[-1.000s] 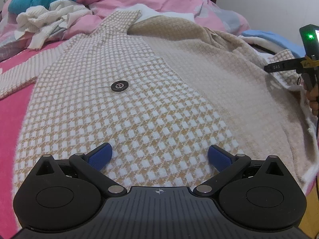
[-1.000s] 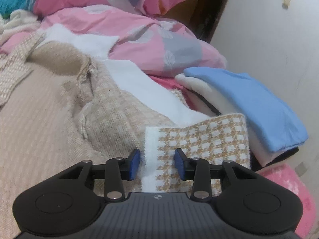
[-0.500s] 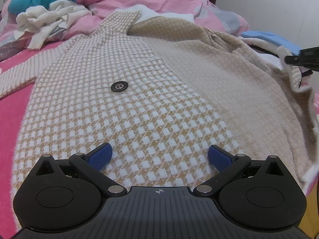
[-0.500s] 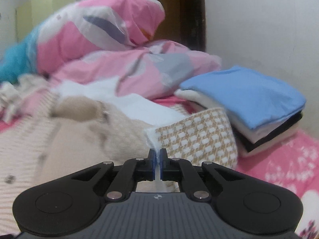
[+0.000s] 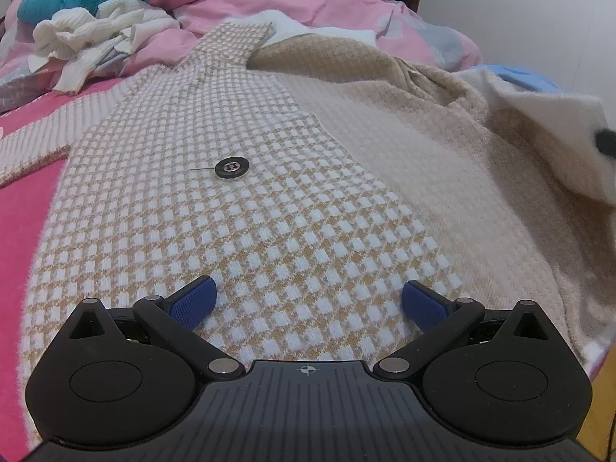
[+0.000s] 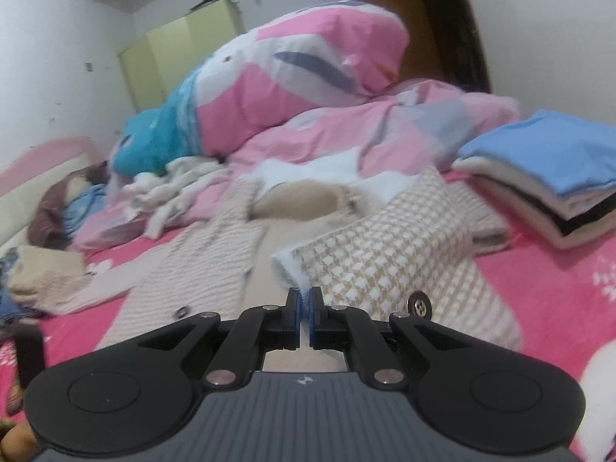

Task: Fold clothes
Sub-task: 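Lift and pull the grasped coat front edge with the right gripper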

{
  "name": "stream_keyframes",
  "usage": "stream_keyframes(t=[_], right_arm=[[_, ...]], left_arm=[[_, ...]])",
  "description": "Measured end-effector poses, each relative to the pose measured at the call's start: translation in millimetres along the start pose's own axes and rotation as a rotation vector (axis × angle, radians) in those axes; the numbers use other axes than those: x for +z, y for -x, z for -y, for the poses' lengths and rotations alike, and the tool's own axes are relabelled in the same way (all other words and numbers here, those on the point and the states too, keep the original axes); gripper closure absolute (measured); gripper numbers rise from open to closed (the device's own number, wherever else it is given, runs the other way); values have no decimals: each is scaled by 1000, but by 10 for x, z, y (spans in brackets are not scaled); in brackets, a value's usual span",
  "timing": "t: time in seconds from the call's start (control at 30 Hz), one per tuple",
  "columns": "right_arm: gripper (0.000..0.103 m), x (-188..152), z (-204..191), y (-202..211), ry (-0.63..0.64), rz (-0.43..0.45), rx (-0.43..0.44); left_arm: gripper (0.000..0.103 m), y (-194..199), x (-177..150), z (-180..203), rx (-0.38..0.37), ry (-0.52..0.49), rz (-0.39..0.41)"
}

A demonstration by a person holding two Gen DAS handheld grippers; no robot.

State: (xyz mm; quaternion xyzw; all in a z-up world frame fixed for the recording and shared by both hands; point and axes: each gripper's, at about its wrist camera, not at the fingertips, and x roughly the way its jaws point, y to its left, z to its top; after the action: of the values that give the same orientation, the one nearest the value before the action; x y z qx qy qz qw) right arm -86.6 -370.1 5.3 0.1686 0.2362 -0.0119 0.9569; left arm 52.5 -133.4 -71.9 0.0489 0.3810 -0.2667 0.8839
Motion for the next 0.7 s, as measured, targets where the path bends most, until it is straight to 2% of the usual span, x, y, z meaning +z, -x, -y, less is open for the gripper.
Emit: stream_keyframes(t=[0.33,0.7], right_arm=[[100,-324,-216,63,21,-55,67],[100,-514,-417,50,133,-106,71]], left_arm=[[0,4,-9,-28,-8,14,2],[0,3,-18,-48,-18,22,7]])
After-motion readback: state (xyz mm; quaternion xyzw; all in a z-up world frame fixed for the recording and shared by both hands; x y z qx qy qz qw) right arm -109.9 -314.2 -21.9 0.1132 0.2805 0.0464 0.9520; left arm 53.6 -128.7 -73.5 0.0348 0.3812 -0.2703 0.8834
